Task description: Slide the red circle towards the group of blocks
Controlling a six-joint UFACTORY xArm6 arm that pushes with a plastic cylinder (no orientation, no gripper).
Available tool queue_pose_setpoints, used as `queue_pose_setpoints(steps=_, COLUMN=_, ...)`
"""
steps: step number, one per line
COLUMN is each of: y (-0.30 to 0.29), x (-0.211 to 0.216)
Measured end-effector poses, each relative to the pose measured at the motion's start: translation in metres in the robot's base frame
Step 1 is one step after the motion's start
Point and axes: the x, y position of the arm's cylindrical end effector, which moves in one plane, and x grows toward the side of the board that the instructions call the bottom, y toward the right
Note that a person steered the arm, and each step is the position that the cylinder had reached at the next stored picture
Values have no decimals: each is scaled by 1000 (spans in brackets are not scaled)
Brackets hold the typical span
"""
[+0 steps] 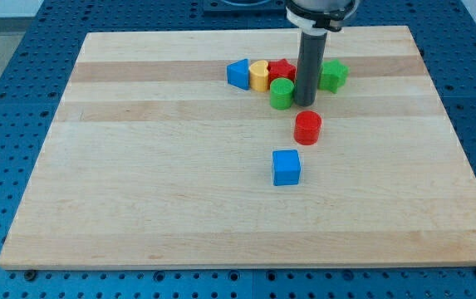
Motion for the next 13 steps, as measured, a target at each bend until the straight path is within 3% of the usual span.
queue_pose_setpoints(steps=3, y=60, x=42)
queue_pose_setpoints(steps=7, y=-1, x=61)
queue_pose_setpoints(steps=9, y=-13, x=94)
queue_pose_setpoints(steps=13, y=-26, x=77)
